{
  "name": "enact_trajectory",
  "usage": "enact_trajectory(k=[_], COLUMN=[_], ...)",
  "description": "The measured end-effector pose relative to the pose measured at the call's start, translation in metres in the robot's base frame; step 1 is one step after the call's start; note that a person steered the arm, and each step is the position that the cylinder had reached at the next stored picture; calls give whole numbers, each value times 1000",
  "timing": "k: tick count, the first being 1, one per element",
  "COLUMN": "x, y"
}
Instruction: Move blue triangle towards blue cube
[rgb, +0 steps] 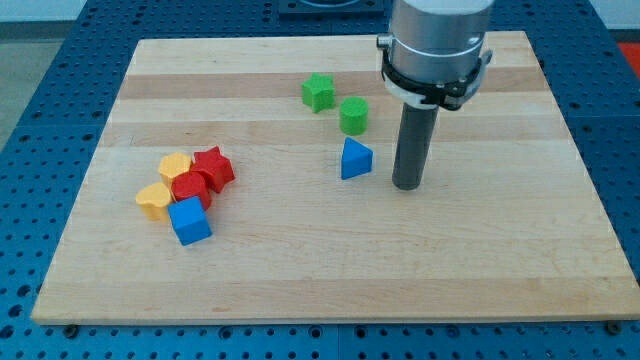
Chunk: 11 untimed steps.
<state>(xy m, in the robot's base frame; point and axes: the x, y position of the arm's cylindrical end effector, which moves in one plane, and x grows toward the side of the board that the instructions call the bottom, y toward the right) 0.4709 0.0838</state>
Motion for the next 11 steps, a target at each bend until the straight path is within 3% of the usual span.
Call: enact_trajectory(k=[2,3,5,6,8,9,10,11], x=[-61,-71,16,8,-24,17,46,46], y=[17,-12,-149,-148,-69,-70,-127,-171])
